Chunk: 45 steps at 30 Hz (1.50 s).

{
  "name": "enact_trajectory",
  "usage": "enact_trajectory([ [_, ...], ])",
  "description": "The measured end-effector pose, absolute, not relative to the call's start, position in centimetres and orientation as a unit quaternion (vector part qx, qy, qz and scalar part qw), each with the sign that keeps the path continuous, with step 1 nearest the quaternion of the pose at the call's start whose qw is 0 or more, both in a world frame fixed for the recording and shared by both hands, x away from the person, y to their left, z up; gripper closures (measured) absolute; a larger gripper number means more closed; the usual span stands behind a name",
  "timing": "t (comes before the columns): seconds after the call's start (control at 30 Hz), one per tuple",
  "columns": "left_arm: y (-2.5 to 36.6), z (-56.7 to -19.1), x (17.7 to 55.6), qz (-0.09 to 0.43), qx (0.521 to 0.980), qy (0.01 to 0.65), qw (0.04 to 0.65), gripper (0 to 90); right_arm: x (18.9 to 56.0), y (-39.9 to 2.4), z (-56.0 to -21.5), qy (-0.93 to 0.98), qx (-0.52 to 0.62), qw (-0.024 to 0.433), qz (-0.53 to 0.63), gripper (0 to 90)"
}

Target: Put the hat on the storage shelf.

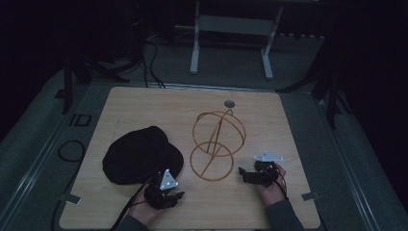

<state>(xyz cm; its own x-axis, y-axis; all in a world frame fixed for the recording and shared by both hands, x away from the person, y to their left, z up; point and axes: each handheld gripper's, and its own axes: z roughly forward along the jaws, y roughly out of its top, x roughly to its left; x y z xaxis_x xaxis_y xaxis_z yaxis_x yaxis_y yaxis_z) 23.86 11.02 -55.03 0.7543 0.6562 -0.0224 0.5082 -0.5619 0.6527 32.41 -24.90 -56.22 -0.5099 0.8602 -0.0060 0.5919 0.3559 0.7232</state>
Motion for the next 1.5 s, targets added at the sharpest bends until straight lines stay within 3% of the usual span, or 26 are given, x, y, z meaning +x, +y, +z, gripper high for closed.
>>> enact_trajectory([
  [0.53, 12.3, -51.8, 24.9, 0.081, 0.878, 0.315, 0.352, 61.1, 32.4, -24.9, -56.2, 0.8, 0.454, 0.197, 0.34, 16.2],
  [1.0, 15.1, -47.3, 26.5, 0.105, 0.88, 0.305, 0.348, 63.4, 32.4, -24.9, -56.2, 0.799, 0.455, 0.197, 0.34, 16.2],
  [1.27, 16.4, -45.8, 28.2, 0.114, 0.894, 0.295, 0.318, 55.9, 32.4, -24.9, -56.2, 0.799, 0.455, 0.197, 0.34, 16.1],
  [1.5, 16.6, -44.9, 29.8, 0.111, 0.905, 0.283, 0.299, 41.8, 32.4, -24.9, -56.2, 0.8, 0.454, 0.197, 0.34, 16.1],
])
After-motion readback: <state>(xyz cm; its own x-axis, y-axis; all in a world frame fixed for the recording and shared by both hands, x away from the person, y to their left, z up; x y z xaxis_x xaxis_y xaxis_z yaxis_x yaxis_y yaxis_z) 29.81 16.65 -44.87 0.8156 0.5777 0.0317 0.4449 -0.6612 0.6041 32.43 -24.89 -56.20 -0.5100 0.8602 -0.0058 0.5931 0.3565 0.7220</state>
